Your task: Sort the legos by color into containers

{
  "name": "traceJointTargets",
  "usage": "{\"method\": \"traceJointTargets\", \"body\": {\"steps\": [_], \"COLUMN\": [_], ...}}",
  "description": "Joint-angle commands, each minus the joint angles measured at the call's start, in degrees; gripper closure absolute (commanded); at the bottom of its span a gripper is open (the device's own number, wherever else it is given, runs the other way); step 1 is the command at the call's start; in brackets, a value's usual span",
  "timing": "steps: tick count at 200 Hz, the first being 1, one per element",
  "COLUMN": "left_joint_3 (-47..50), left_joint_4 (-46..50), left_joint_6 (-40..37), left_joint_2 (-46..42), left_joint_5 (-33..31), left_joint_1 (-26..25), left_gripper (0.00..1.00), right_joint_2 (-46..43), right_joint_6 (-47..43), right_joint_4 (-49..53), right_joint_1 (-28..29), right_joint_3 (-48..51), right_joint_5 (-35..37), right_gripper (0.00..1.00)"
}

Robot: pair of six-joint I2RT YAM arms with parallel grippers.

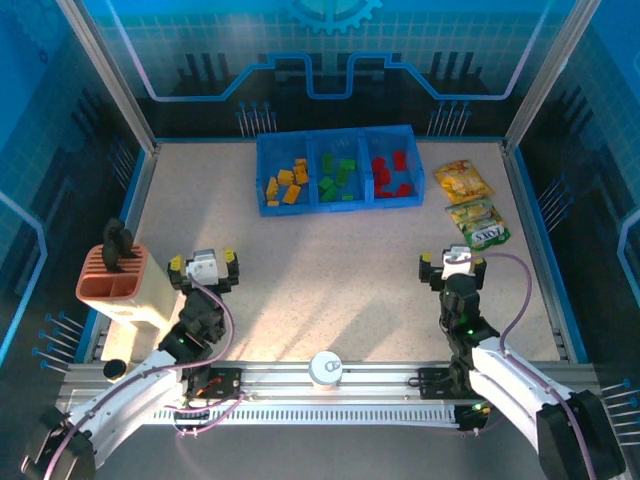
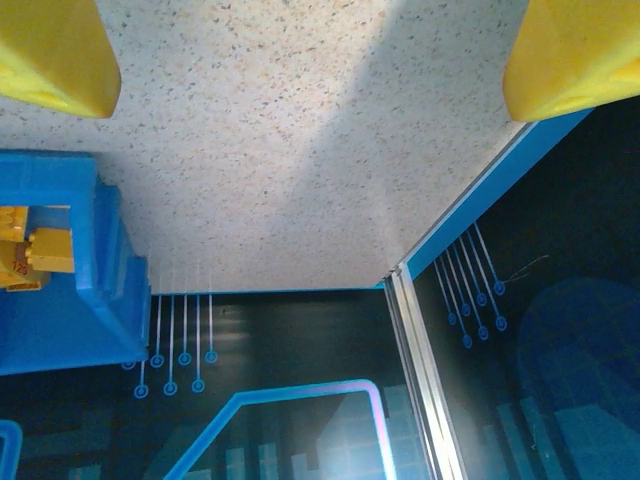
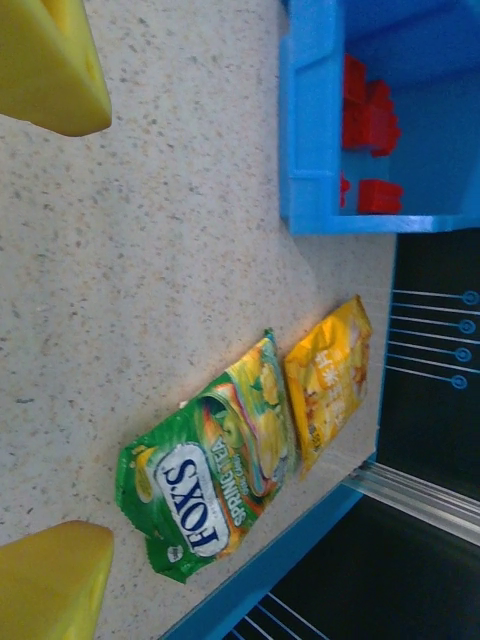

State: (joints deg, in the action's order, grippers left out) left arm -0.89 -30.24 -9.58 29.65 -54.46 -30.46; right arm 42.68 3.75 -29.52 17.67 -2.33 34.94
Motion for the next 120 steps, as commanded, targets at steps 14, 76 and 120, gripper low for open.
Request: {"method": "traceJointTargets", "body": {"steps": [14, 76, 120], "left_joint_3": [2.29, 2.29, 2.34], "left_joint_4": [-4.2, -5.45, -6.97], "left_joint_6": [0.81, 4.52, 6.76], "left_joint_2": [1.03, 2.77, 4.61], "left_joint_5": [5.54, 7.34, 8.95], "left_joint_1": [2.54, 5.29, 7.5], "left_gripper": [0.01, 0.01, 0.01], "right_joint_2": [1.8, 5.6, 16.23], "right_joint_6": [1.03, 2.79, 2.89], "right_joint_4": [-14.78, -20.86, -33.05], "right_joint_1": [-1.62, -3.18, -4.4], "right_joint_3": [2.6, 3.65, 3.66], "right_joint_5": [-0.82, -1.6, -4.5], "right_gripper": [0.0, 0.0, 0.0]}}
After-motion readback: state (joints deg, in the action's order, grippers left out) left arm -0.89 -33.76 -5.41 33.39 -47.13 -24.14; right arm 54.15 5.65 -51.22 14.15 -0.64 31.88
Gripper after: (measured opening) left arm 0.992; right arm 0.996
